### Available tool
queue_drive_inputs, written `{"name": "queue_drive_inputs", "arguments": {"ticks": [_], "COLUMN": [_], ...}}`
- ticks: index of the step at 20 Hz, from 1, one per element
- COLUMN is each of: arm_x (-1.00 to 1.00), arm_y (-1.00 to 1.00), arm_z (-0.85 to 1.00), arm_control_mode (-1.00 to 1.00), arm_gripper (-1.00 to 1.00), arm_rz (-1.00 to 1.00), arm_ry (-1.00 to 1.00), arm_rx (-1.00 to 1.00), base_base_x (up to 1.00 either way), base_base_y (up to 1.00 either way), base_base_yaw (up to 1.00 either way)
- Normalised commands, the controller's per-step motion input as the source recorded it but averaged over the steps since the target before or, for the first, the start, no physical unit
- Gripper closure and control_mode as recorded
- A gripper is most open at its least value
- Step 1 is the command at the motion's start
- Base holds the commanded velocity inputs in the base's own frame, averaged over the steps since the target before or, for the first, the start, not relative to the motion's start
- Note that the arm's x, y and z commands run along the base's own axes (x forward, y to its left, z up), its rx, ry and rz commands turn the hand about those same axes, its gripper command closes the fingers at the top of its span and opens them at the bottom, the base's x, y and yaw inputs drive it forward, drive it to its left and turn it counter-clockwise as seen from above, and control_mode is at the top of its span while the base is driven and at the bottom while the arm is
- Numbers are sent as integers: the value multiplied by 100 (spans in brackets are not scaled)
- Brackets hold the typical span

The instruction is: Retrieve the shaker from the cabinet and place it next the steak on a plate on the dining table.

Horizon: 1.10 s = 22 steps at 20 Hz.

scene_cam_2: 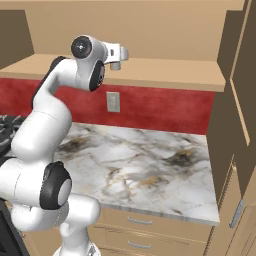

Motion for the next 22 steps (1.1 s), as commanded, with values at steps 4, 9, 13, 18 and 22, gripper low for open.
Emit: {"name": "queue_drive_inputs", "arguments": {"ticks": [4,9,13,18,22], "arm_x": [38,35,30,26,28], "arm_y": [0,0,0,0,0], "arm_z": [-1,-7,-11,-13,-13], "arm_control_mode": [-100,-100,-100,-100,-100], "arm_gripper": [-100,-100,-100,-100,-100], "arm_rz": [0,0,0,0,0], "arm_ry": [0,0,0,0,0], "arm_rx": [0,0,0,0,0], "base_base_x": [0,0,0,0,0], "base_base_y": [0,0,0,0,0], "base_base_yaw": [0,0,0,0,0]}}
